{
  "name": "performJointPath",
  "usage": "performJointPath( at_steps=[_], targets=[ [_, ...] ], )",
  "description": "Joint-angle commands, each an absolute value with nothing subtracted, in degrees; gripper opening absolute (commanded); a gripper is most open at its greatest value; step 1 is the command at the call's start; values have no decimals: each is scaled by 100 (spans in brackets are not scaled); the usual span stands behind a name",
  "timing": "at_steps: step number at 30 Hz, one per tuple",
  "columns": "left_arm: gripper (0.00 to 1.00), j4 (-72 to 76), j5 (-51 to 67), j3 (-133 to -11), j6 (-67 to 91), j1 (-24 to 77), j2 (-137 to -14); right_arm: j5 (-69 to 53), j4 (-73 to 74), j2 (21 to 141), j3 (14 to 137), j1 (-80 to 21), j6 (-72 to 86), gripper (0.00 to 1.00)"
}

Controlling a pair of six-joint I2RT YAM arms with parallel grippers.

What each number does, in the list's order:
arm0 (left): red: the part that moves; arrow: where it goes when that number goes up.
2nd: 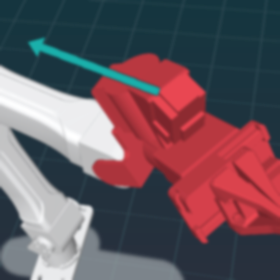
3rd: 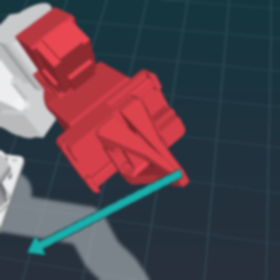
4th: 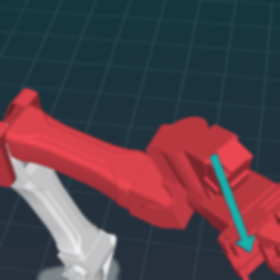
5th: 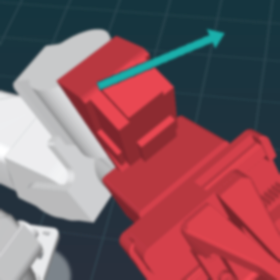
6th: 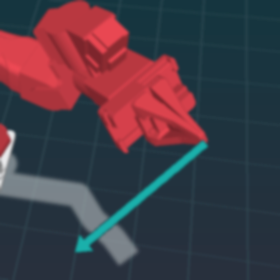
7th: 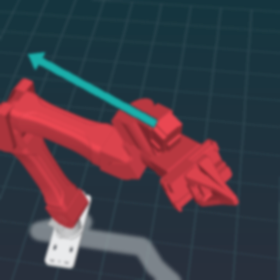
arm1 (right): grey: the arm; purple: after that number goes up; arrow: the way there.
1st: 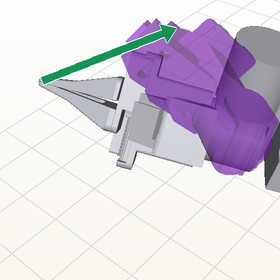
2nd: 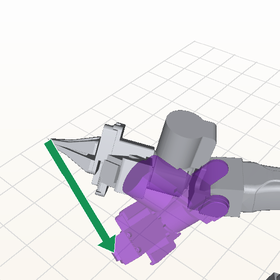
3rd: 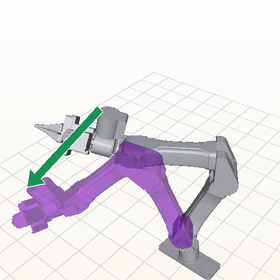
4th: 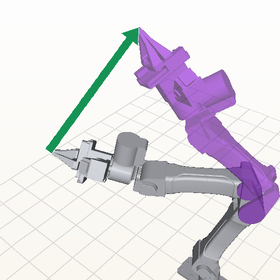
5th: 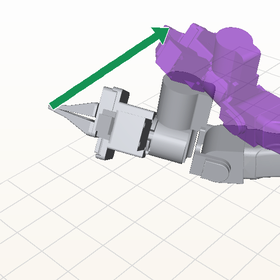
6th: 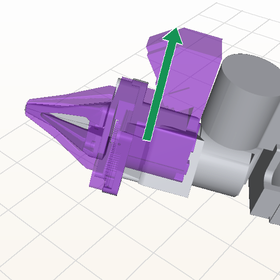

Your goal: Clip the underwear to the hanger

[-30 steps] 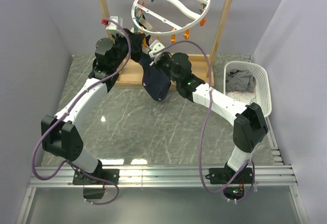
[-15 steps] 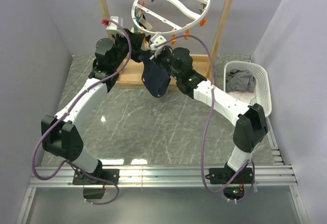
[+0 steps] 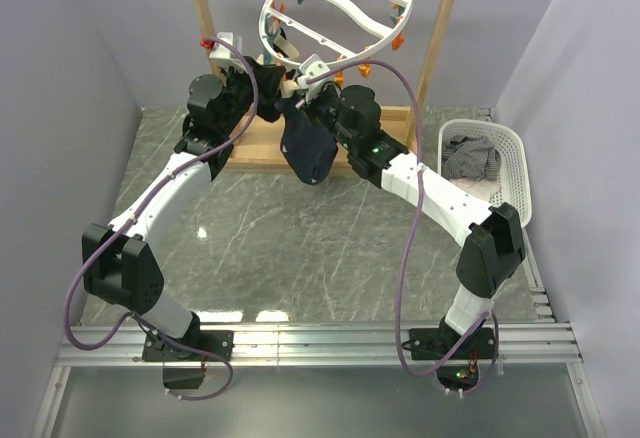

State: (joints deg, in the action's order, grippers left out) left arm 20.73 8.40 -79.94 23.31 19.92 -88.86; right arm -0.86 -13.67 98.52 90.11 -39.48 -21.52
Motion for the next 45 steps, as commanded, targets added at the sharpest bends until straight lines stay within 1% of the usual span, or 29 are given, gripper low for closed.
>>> performJointPath(
  at_steps=[1, 2, 4, 7, 9, 10, 13, 16, 21, 24, 28, 30, 34, 36, 38, 43, 45],
  targets=[
    [13, 1846, 853, -8103, 2250, 1942, -8930, -9, -1617, 9747, 9229, -3911, -2162, 0],
    [16, 1854, 844, -8112, 2241, 1951, -8947, -9, -1617, 9747, 9237, -3911, -2180, 0],
    [18, 1837, 826, -8121, 2224, 1942, -8947, -17, -1626, 9747, 9237, -3911, -2197, 0],
    [23, 1837, 817, -8139, 2224, 1951, -8947, -9, -1626, 9773, 9237, -3911, -2206, 0],
    [25, 1837, 817, -8156, 2224, 1942, -8947, -18, -1617, 9782, 9246, -3902, -2206, 0],
    [28, 1837, 817, -8182, 2224, 1942, -8947, -26, -1626, 9782, 9255, -3911, -2206, 0],
    [31, 1846, 817, -8226, 2206, 1925, -8965, -18, -1626, 9800, 9264, -3902, -2224, 0],
    [36, 1837, 835, -8288, 2215, 1907, -8982, -18, -1608, 9835, 9299, -3911, -2224, 0],
    [40, 1863, 888, -8323, 2250, 1890, -8983, -9, -1582, 9879, 9360, -3911, -2223, 0],
    [46, 1863, 870, -8341, 2250, 1872, -8982, -18, -1565, 9914, 9413, -3911, -2224, 0],
    [57, 1872, 888, -8402, 2303, 1802, -8912, -18, -1556, 9967, 9439, -3902, -2259, 0],
    [59, 1846, 940, -8429, 2320, 1767, -8886, -17, -1564, 9976, 9448, -3902, -2268, 0],
    [71, 1784, 1098, -8438, 2399, 1679, -8737, -35, -1573, 10019, 9404, -3894, -2285, 0],
    [74, 1749, 1125, -8368, 2461, 1617, -8666, -70, -1564, 10028, 9369, -3894, -2303, 0],
    [79, 1723, 1195, -8306, 2487, 1556, -8544, -105, -1591, 10046, 9317, -3902, -2347, 0],
    [86, 1477, 1222, -8042, 2505, 1433, -8263, -79, -1635, 10142, 9211, -3911, -2417, 0],
    [87, 1372, 1239, -7902, 2479, 1363, -8183, -44, -1644, 10212, 9202, -3911, -2417, 1]
  ],
)
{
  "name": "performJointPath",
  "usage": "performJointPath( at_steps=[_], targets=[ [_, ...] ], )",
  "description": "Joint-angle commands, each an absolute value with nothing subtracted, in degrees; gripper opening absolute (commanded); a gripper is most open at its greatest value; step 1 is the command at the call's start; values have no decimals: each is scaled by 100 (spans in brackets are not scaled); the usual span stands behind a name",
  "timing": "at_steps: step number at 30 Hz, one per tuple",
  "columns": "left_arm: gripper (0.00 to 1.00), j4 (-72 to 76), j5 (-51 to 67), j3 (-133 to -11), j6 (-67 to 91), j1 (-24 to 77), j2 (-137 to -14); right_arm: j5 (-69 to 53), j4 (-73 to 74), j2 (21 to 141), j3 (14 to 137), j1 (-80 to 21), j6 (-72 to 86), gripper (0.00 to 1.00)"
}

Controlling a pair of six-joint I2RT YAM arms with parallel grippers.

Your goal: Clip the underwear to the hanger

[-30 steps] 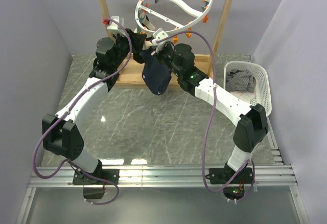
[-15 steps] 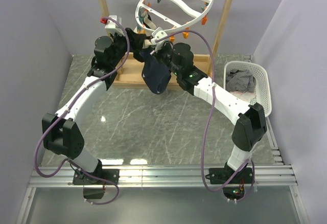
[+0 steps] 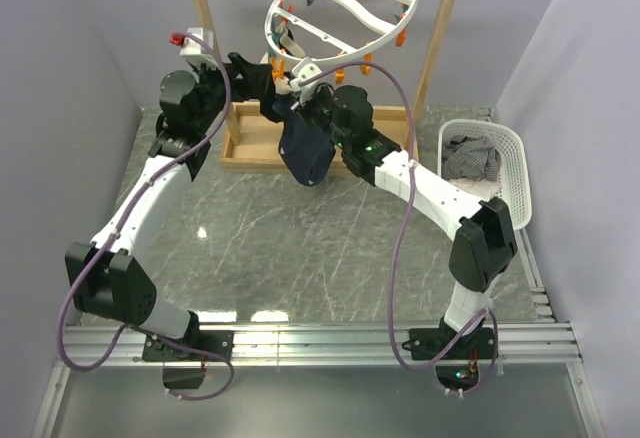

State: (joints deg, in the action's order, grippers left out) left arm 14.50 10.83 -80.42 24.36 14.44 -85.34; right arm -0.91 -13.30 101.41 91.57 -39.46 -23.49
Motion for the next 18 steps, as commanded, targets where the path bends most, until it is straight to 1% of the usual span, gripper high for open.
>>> performJointPath(
  at_steps=[1, 5, 6, 8, 9, 12, 15, 18],
  targets=[
    [88, 1328, 1265, -7858, 2461, 1328, -8104, -35, -1626, 10239, 9202, -3911, -2400, 5],
    [89, 1082, 1353, -7673, 2426, 1239, -7981, -26, -1600, 10318, 9141, -3929, -2329, 23],
    [89, 1038, 1414, -7595, 2426, 1231, -7963, -26, -1608, 10310, 9097, -3955, -2312, 32],
    [89, 897, 1415, -7515, 2470, 1187, -7919, -44, -1538, 10292, 9044, -3990, -2233, 42],
    [89, 862, 1441, -7428, 2478, 1178, -7902, -44, -1512, 10231, 8966, -3999, -2215, 50],
    [90, 800, 1634, -7165, 2435, 1125, -7814, -140, -1319, 9968, 8685, -4017, -2040, 57],
    [90, 905, 1889, -6830, 2426, 1081, -7726, -324, -1099, 9581, 8272, -4008, -1794, 61],
    [91, 1002, 2021, -6548, 2382, 1081, -7708, -632, -765, 9073, 7746, -3964, -1618, 61]
  ],
)
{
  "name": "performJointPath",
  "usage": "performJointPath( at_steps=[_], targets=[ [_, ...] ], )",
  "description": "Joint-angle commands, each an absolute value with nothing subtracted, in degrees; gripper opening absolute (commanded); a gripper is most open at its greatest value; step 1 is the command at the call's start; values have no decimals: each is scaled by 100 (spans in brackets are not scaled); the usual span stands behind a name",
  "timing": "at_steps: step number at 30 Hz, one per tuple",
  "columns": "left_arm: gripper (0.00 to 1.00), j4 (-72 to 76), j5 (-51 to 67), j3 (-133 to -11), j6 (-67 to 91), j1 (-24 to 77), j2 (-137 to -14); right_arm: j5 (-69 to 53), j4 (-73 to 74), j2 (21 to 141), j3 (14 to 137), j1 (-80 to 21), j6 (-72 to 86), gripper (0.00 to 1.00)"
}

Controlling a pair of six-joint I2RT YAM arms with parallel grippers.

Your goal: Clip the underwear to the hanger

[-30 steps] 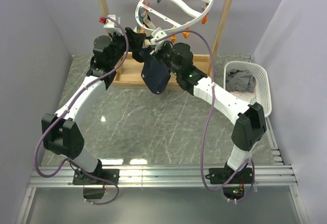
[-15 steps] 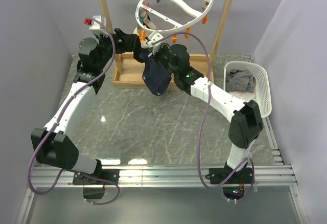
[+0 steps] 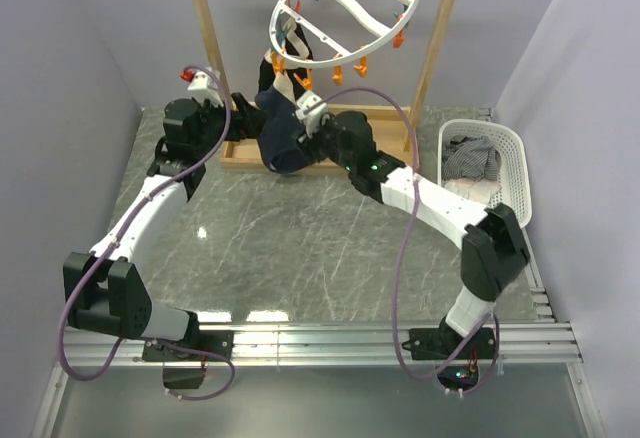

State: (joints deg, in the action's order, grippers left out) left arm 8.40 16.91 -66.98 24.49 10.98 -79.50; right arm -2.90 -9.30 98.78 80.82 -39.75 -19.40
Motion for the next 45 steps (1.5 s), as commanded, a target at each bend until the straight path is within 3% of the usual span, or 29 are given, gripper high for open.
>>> performJointPath(
  at_steps=[1, 6, 15, 25, 31, 34, 37, 38, 40, 43, 44, 45],
  targets=[
    [91, 1019, 2039, -6504, 2347, 1081, -7717, -789, -599, 8931, 7587, -3929, -1513, 61],
    [96, 1221, 2355, -6267, 2232, 1081, -7857, -2052, -115, 8499, 6926, -3316, -925, 60],
    [97, 1792, 2023, -6249, 2206, 1493, -8525, -3067, -271, 9324, 6952, -2242, 709, 53],
    [98, 2470, 847, -6494, 2409, 2153, -9289, -3410, -1335, 10906, 8119, -1872, 2451, 53],
    [89, 1767, 18, -7249, 2259, 2241, -10001, -3542, -1722, 11460, 8752, -1714, 2812, 53],
    [80, 1793, 18, -7391, 2215, 2189, -10239, -3647, -1907, 11697, 8990, -1635, 3005, 53],
    [63, 1732, 52, -7532, 2197, 2145, -10388, -3797, -2083, 11978, 9245, -1626, 3216, 54],
    [51, 1723, 105, -7532, 2197, 2136, -10415, -3849, -2135, 12058, 9307, -1617, 3373, 55],
    [41, 1740, 316, -7515, 2154, 2092, -10389, -4007, -2328, 12329, 9517, -1626, 3602, 59],
    [20, 1697, 501, -7497, 2057, 2030, -10327, -4218, -2592, 12760, 9894, -1617, 4321, 67],
    [8, 1644, 492, -7488, 1978, 2004, -10310, -4245, -2706, 12857, 9992, -1617, 4463, 69],
    [4, 1609, 483, -7497, 1960, 1987, -10310, -4271, -2742, 12945, 10080, -1617, 4595, 70]
  ],
)
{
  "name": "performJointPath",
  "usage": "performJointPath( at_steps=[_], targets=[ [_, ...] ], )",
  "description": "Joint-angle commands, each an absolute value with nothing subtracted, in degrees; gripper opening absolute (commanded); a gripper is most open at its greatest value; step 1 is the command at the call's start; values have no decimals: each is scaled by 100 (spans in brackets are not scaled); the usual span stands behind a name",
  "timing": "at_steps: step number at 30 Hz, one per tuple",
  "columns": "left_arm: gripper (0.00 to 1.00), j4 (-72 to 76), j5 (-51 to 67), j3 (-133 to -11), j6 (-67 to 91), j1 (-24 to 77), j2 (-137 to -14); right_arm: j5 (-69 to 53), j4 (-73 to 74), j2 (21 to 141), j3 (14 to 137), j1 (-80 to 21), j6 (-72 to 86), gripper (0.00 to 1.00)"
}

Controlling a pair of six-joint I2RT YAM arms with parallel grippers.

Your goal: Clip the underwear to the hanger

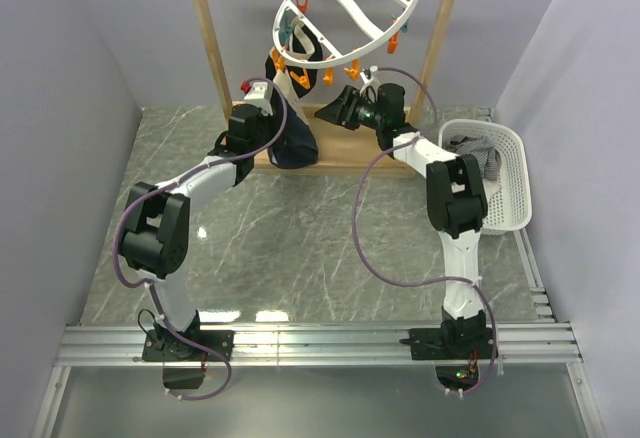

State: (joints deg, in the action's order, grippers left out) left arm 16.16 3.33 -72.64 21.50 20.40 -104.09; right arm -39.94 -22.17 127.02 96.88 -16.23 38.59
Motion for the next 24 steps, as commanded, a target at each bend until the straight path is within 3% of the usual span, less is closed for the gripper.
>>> performJointPath(
  at_steps=[1, 12, 24],
  targets=[
    [1, 1582, 492, -7506, 1943, 1960, -10292, -4280, -2803, 13094, 10185, -1617, 4805, 72],
    [0, 1432, 1476, -7479, 1678, 1608, -10257, -4140, -3489, 13763, 10502, -1643, 5861, 80],
    [0, 1626, 2329, -7559, 1960, 1485, -10266, -3745, -3762, 14422, 10749, -1696, 6617, 81]
  ],
)
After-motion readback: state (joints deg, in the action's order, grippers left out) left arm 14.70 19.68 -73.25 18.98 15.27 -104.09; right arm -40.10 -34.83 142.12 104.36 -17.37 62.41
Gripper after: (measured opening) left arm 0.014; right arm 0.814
